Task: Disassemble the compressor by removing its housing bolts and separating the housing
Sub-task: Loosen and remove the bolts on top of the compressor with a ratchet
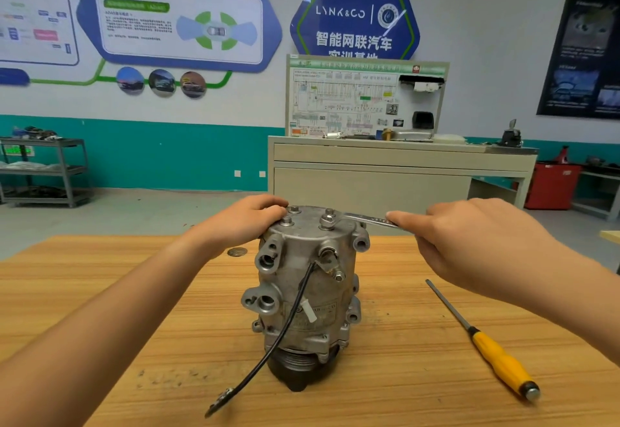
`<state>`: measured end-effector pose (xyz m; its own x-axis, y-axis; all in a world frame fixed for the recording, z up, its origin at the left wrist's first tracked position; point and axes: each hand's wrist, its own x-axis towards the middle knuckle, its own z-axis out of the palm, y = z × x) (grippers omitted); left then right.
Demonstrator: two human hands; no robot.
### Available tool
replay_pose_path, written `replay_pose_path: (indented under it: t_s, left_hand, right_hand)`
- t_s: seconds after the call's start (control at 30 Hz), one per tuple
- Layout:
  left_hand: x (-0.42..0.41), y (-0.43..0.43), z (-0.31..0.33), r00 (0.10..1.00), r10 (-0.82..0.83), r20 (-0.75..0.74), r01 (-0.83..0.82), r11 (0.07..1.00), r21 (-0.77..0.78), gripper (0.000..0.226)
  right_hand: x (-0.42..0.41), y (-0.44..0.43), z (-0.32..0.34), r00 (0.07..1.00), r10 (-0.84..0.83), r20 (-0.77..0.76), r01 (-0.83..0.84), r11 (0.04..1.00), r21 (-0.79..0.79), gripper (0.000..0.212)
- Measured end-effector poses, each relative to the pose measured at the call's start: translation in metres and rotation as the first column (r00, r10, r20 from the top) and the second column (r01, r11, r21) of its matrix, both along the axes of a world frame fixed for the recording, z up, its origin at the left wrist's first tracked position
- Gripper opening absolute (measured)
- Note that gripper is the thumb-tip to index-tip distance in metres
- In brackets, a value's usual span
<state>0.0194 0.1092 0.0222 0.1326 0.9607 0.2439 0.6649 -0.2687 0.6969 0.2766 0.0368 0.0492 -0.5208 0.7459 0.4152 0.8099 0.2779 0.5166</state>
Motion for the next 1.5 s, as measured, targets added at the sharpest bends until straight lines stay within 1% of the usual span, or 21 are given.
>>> replay_pose_path:
  t_s: [0.1, 0.17, 0.23, 0.27, 0.3, 0.37, 0.43, 0.53, 0.57, 0.67, 0.7, 0.77, 0.83, 0.9, 0.93, 1.0, 1.07, 1.17, 1.23, 1.33, 1.5]
  left_hand:
    - [0.0, 0.0, 0.0, 1.0, -0.009, 0.023, 0.01, 1.0, -0.019, 0.033]
    - [0.0, 0.0, 0.004, 0.998, 0.003, -0.065, -0.004, 1.0, -0.014, 0.034]
    - [0.003, 0.002, 0.016, 0.966, 0.081, -0.247, -0.05, 0.99, 0.131, 0.034]
    - [0.008, 0.001, 0.025, 0.952, 0.106, -0.286, -0.037, 0.971, 0.234, 0.032]
    - [0.015, -0.001, 0.035, 0.958, 0.079, -0.276, 0.011, 0.951, 0.31, 0.029]
    - [0.039, -0.005, 0.055, 0.969, -0.109, -0.222, 0.183, 0.921, 0.344, 0.022]
    - [0.071, -0.009, 0.074, 0.925, -0.32, -0.203, 0.367, 0.892, 0.265, 0.021]
    - [0.112, -0.015, 0.089, 0.826, -0.532, -0.185, 0.543, 0.84, 0.009, 0.031]
    - [0.124, -0.014, 0.091, 0.795, -0.576, -0.189, 0.574, 0.816, -0.073, 0.034]
    - [0.152, -0.012, 0.087, 0.723, -0.678, -0.134, 0.628, 0.725, -0.283, 0.038]
    - [0.159, -0.011, 0.086, 0.71, -0.7, -0.084, 0.641, 0.69, -0.336, 0.038]
    - [0.169, -0.011, 0.087, 0.692, -0.721, -0.017, 0.665, 0.647, -0.374, 0.04]
    - [0.17, -0.012, 0.091, 0.696, -0.718, -0.028, 0.662, 0.656, -0.362, 0.04]
    - [0.153, -0.012, 0.092, 0.74, -0.66, -0.133, 0.619, 0.745, -0.249, 0.04]
    - [0.138, -0.012, 0.09, 0.794, -0.572, -0.205, 0.559, 0.82, -0.123, 0.039]
    - [0.096, -0.017, 0.076, 0.931, -0.264, -0.253, 0.32, 0.923, 0.214, 0.037]
    - [0.047, -0.039, 0.042, 0.987, 0.036, -0.154, 0.028, 0.919, 0.393, 0.051]
    - [0.012, -0.076, -0.017, 0.984, 0.18, 0.016, -0.175, 0.931, 0.319, 0.078]
    - [0.016, -0.079, -0.043, 0.977, 0.198, 0.076, -0.21, 0.948, 0.238, 0.081]
    - [0.03, -0.07, -0.058, 0.957, 0.24, 0.161, -0.272, 0.935, 0.228, 0.086]
    - [0.026, -0.049, -0.056, 0.884, 0.163, 0.438, -0.276, 0.938, 0.209, 0.054]
  right_hand:
    - [-0.011, -0.004, 0.0, 0.993, -0.08, 0.082, 0.082, 0.996, -0.03, 0.057]
    - [-0.016, -0.008, -0.001, 0.988, -0.093, 0.12, 0.1, 0.993, -0.058, 0.058]
    - [-0.019, -0.014, -0.002, 0.987, -0.064, 0.146, 0.076, 0.994, -0.079, 0.055]
    - [-0.019, -0.017, -0.001, 0.985, -0.039, 0.171, 0.052, 0.996, -0.074, 0.054]
    - [-0.017, -0.017, 0.0, 0.978, -0.018, 0.209, 0.03, 0.998, -0.054, 0.055]
    - [-0.016, -0.016, 0.006, 0.972, -0.006, 0.234, 0.023, 0.997, -0.069, 0.055]
    - [-0.009, -0.007, 0.013, 0.962, -0.006, 0.274, 0.031, 0.996, -0.088, 0.049]
    - [-0.005, -0.003, 0.019, 0.967, -0.022, 0.253, 0.047, 0.995, -0.092, 0.049]
    - [-0.002, 0.0, 0.018, 0.962, 0.013, 0.271, 0.003, 0.998, -0.059, 0.052]
    - [0.003, 0.007, 0.017, 0.947, 0.1, 0.307, -0.135, 0.986, 0.094, 0.052]
    - [0.003, 0.012, 0.015, 0.947, 0.09, 0.31, -0.122, 0.989, 0.087, 0.05]
    - [-0.001, 0.016, 0.013, 0.955, 0.057, 0.292, -0.083, 0.993, 0.079, 0.051]
    - [-0.003, 0.014, 0.016, 0.965, 0.034, 0.262, -0.054, 0.996, 0.068, 0.051]
    - [0.001, 0.014, 0.014, 0.966, 0.064, 0.251, -0.07, 0.997, 0.015, 0.045]
    - [0.001, 0.014, 0.014, 0.965, 0.064, 0.253, -0.058, 0.998, -0.03, 0.042]
    - [0.001, 0.017, 0.01, 0.964, 0.061, 0.259, -0.041, 0.996, -0.08, 0.035]
    - [-0.002, 0.016, 0.008, 0.971, 0.058, 0.231, -0.042, 0.996, -0.075, 0.038]
    - [-0.005, 0.018, 0.003, 0.98, 0.047, 0.193, -0.043, 0.999, -0.022, 0.045]
    - [-0.007, 0.015, -0.002, 0.974, 0.019, 0.228, -0.018, 1.0, -0.008, 0.056]
    - [-0.01, 0.007, -0.005, 0.949, 0.006, 0.314, -0.002, 1.0, -0.013, 0.075]
    - [-0.007, 0.006, -0.008, 0.925, 0.074, 0.373, -0.056, 0.997, -0.06, 0.076]
